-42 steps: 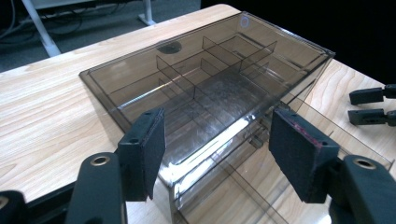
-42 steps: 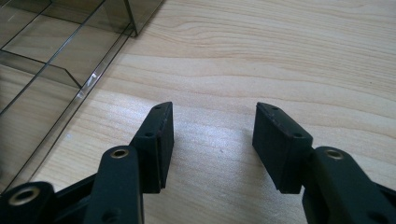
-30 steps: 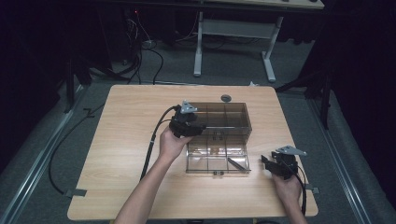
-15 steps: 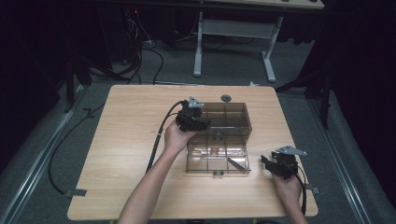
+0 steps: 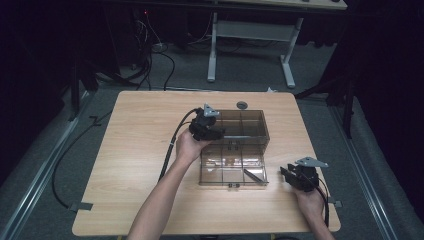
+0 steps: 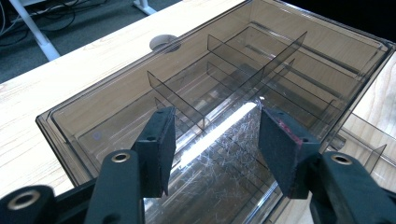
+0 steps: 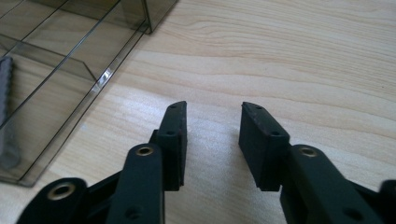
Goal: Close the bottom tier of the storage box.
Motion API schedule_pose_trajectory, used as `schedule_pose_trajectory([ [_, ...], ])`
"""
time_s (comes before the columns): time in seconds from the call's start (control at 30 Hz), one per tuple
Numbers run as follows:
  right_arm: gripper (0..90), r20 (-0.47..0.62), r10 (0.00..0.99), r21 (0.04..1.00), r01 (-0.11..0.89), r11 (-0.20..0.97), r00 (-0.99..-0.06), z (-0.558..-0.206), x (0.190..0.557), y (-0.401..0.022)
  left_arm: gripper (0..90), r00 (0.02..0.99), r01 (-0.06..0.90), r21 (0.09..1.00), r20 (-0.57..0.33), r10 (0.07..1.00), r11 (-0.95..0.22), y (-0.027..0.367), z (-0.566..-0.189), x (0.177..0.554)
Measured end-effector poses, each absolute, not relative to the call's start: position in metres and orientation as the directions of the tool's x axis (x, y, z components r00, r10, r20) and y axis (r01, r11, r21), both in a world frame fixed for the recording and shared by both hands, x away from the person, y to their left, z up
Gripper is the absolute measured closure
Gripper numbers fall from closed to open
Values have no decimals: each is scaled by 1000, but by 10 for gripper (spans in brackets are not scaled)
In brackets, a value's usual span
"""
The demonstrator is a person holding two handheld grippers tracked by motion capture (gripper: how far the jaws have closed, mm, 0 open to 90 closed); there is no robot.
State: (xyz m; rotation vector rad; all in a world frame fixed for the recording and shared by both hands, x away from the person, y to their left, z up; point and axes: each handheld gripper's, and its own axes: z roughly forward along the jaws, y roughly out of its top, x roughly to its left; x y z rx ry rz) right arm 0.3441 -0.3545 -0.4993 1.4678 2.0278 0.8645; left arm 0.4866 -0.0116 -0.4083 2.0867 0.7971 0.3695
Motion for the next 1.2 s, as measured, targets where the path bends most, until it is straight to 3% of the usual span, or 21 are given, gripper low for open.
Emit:
schedule_pose_trajectory([
  [0.67, 817, 52, 885, 684, 662, 306, -463, -480, 317, -343, 474, 754, 405, 802, -22, 657, -439, -12, -408, 486],
  [1.2, 883, 62, 835, 674, 640, 369, -547, -475, 302, -322, 475, 752, 406, 801, -21, 658, -439, -12, -409, 486],
])
